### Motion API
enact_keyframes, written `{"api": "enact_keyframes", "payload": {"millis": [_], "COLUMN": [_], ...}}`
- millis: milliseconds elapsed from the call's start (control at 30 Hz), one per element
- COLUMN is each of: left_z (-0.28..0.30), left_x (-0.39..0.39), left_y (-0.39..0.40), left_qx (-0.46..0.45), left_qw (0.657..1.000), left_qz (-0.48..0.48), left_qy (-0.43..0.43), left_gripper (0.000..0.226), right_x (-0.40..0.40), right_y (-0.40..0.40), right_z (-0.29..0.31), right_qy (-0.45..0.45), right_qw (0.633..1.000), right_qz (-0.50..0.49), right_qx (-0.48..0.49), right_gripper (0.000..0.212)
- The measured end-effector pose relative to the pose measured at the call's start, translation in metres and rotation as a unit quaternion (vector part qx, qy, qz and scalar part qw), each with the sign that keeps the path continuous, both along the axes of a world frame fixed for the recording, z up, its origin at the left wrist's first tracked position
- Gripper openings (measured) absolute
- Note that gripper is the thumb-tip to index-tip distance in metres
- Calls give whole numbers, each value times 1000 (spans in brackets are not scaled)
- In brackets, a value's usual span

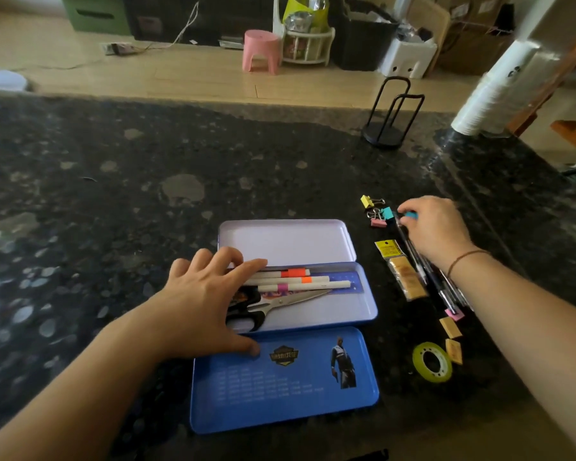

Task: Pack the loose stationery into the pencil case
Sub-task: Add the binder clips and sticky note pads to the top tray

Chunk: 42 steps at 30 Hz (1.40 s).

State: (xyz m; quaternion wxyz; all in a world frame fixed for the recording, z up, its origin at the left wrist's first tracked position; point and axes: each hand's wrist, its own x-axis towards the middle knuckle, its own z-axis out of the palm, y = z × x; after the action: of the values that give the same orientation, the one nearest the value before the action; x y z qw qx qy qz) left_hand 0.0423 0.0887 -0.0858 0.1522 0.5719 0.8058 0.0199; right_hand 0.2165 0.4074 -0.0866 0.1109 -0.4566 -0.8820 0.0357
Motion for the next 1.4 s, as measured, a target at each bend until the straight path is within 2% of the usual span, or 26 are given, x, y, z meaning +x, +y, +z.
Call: {"api": "enact_keyframes", "payload": {"millis": [100, 167, 300, 433, 633, 800, 1033, 1133, 1233, 1400], "left_z": [0, -1, -7, -12, -13, -14, -16, -16, -16, -15], "left_x": [14, 23, 28, 26, 24, 23, 22, 22, 21, 22], "left_y": [3, 8, 14, 11, 9, 9, 10, 10, 11, 11], "left_qx": [54, 91, 81, 56, 44, 45, 56, 60, 49, 48], "left_qw": [998, 994, 994, 995, 996, 997, 996, 996, 996, 997], "left_qz": [-13, -44, -62, -61, -58, -59, -63, -64, -66, -66], "left_qy": [21, 28, 30, 47, 46, 34, 21, 18, 16, 14], "left_gripper": [105, 95, 77, 72, 71, 73, 73, 72, 73, 74], "right_x": [12, 20, 29, 27, 21, 19, 15, 16, 17, 15], "right_y": [-19, -48, -98, -99, -89, -87, -93, -96, -97, -99], "right_z": [16, 31, 35, 18, 7, 2, -2, -2, -1, 0], "right_qy": [113, 163, 112, 48, 58, 58, 28, 27, 37, -15], "right_qw": [990, 974, 953, 960, 957, 964, 955, 959, 975, 978], "right_qz": [86, 157, 243, 246, 265, 249, 296, 282, 220, 204], "right_qx": [20, -13, -140, -126, -100, -79, -5, 22, 5, -44], "right_gripper": [26, 30, 41, 31, 13, 11, 9, 6, 8, 14]}}
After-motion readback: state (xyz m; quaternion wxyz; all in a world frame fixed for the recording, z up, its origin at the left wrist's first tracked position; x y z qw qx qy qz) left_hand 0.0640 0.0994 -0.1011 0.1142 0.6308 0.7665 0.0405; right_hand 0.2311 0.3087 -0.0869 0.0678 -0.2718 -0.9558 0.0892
